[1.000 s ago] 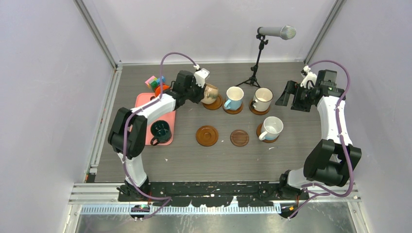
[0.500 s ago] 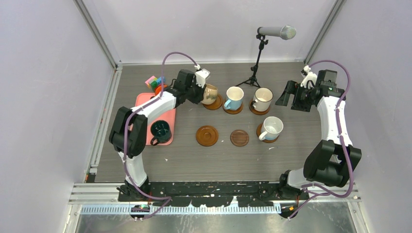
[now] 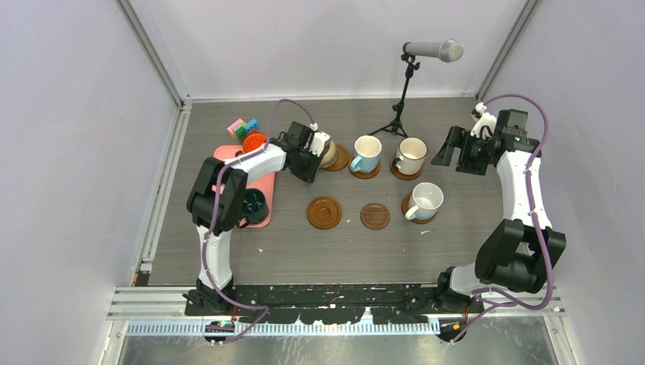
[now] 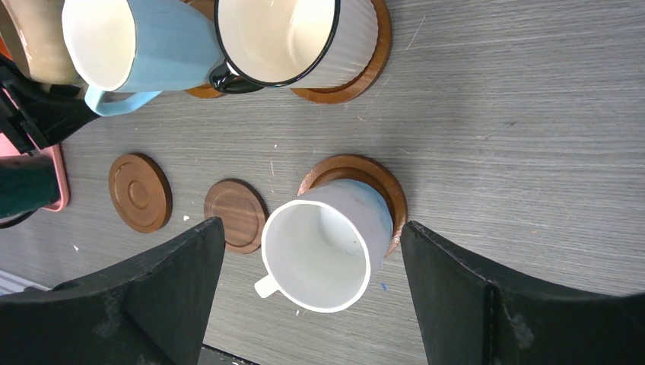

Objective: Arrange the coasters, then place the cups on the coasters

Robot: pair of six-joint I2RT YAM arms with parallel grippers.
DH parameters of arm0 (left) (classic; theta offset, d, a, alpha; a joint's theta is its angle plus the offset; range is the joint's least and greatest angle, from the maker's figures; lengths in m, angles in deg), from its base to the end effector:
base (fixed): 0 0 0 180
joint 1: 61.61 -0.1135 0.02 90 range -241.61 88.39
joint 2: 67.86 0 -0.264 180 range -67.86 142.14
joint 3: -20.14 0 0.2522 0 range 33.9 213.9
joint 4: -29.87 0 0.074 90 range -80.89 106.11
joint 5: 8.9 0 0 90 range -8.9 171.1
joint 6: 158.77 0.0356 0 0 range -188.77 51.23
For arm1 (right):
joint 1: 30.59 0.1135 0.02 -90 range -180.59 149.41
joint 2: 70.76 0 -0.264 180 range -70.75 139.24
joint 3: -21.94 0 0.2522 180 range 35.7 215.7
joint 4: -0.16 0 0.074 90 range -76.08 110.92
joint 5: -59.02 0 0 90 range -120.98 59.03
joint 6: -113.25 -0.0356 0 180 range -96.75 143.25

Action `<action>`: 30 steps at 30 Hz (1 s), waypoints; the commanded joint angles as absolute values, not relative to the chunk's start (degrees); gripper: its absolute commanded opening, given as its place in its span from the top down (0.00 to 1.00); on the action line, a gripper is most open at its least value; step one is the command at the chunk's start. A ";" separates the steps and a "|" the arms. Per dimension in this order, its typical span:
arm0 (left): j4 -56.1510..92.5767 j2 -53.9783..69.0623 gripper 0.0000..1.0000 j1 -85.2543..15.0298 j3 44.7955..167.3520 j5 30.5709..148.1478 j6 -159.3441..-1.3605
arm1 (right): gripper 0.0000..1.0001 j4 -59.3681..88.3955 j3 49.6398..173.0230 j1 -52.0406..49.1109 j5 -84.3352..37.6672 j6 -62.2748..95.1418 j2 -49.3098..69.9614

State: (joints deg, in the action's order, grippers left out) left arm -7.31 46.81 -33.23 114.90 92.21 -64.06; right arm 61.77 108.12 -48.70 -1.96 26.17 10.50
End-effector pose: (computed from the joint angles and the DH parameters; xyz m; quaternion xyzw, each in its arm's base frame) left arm 0.3720 -0.2088 0.1761 0.2981 0.9072 -0.1487 0.2569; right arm 0.2799 -0.0734 0.3082 0.0514 0.9288 0.1854 0.3166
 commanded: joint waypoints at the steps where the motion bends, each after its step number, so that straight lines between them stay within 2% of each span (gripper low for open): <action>1: -8.99 46.77 0.77 -33.14 115.91 91.71 -65.05 | 0.10 61.05 108.24 -48.96 -2.30 26.85 7.82; 5: -8.17 46.12 0.80 -33.14 116.15 91.64 -65.60 | 0.10 61.09 108.01 -49.06 -2.32 27.07 7.64; 13: -7.96 44.92 0.69 -33.14 117.59 92.65 -66.01 | 0.10 61.05 107.73 -49.06 -2.14 27.20 7.73; 24: -8.08 45.45 0.67 -33.14 119.04 92.63 -66.41 | 0.10 61.09 107.57 -49.11 -2.03 27.25 7.56; 26: -8.04 45.07 0.64 -33.14 118.65 93.03 -66.42 | 0.10 61.04 107.53 -49.14 -2.17 27.37 7.48; 30: -8.22 43.06 0.48 -33.14 117.46 93.85 -65.96 | 0.10 61.20 107.73 -49.24 -2.13 27.63 7.54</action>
State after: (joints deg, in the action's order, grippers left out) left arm -8.58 47.07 -33.23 117.15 92.04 -65.79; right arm 61.84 107.75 -48.83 -1.96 26.45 10.08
